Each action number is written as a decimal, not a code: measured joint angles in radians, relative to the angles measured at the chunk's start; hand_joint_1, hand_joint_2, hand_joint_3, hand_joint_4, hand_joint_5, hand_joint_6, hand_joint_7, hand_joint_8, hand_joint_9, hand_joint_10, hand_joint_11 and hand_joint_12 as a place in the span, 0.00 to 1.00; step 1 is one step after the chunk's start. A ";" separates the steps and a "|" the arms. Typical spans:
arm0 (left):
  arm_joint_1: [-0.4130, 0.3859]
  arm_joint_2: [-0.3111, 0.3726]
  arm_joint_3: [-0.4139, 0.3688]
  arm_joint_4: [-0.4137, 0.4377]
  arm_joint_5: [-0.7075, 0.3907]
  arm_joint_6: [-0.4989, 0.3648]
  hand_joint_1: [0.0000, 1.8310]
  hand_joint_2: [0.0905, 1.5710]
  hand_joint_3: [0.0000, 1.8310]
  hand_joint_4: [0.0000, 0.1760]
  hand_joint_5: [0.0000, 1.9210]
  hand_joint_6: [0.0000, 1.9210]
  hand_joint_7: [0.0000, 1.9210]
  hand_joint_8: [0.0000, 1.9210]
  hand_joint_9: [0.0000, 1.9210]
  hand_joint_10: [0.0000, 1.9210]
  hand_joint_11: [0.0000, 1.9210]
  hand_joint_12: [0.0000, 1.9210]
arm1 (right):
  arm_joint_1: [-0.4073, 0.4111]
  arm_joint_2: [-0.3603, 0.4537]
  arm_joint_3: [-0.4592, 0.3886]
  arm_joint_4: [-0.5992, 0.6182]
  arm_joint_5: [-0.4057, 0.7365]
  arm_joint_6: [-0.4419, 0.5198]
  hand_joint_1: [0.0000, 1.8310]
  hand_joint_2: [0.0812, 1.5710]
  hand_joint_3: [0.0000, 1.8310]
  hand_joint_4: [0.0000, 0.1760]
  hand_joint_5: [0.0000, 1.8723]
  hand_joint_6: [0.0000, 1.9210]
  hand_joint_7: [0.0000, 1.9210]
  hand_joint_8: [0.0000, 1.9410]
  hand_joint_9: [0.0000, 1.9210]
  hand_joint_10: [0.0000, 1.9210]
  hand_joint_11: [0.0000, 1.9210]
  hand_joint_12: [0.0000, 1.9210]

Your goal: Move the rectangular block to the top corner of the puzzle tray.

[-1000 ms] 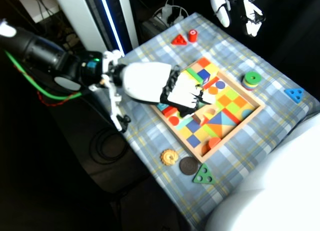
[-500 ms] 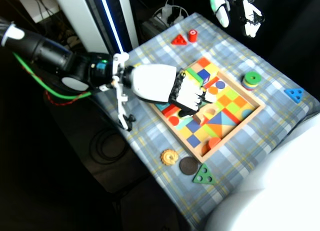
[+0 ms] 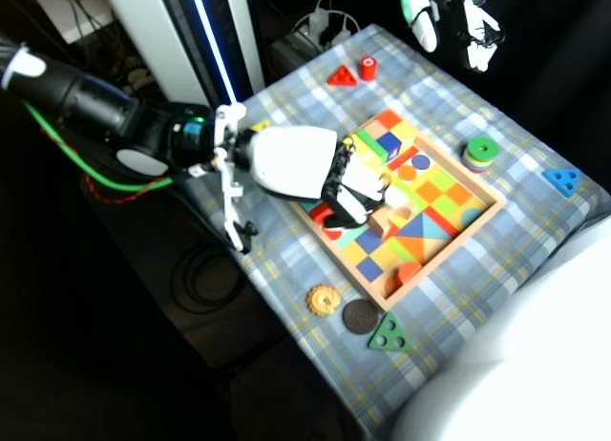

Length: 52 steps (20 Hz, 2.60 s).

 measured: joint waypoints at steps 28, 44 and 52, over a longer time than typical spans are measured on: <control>0.003 0.000 0.000 -0.004 0.000 -0.005 0.35 0.88 0.00 0.00 0.28 0.00 0.27 0.00 0.26 0.00 0.00 0.63 | 0.069 0.080 0.057 -0.175 -0.014 0.277 0.96 0.71 0.00 0.00 0.22 0.00 0.68 1.00 0.78 1.00 0.76 1.00; 0.006 0.000 0.000 -0.002 0.000 -0.007 0.33 0.89 0.00 0.01 0.28 0.00 0.26 0.00 0.24 0.00 0.00 0.61 | 0.146 0.055 0.076 -0.387 -0.198 0.273 0.94 0.71 0.00 0.20 0.26 0.00 0.65 1.00 0.77 1.00 0.79 1.00; 0.006 0.000 0.000 -0.003 0.000 -0.008 0.35 0.89 0.00 0.03 0.28 0.00 0.26 0.00 0.24 0.00 0.00 0.61 | 0.146 0.015 0.113 -0.403 -0.254 0.272 0.92 0.73 0.00 0.00 0.25 0.00 0.60 1.00 0.73 1.00 0.76 1.00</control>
